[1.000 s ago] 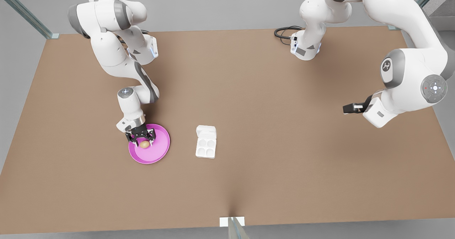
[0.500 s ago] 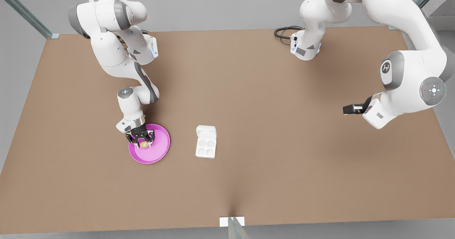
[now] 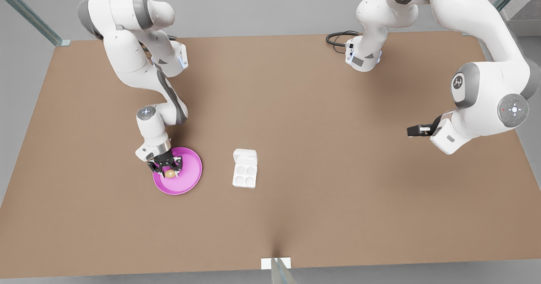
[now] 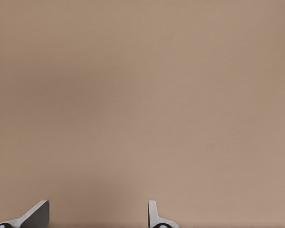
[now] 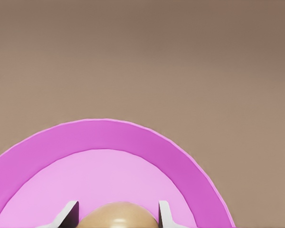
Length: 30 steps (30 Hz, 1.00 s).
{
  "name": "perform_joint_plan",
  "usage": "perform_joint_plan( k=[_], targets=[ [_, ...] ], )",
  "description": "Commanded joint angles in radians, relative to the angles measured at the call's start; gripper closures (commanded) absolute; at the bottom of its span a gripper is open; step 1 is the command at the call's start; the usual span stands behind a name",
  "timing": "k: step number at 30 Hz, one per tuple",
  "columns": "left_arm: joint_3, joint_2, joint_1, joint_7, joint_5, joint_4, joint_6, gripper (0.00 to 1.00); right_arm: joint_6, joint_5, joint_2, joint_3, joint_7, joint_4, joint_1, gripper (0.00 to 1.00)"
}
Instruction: Pack egg into the box and close the box lid
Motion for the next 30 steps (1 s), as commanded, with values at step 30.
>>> perform_joint_plan(
  k=[30],
  targets=[
    [0.012,0.038,0.0,-0.011,0.01,0.009,0.012,0.0,-0.854,0.002,0.243,0.241,0.508,0.761,0.178,0.26]
  ],
)
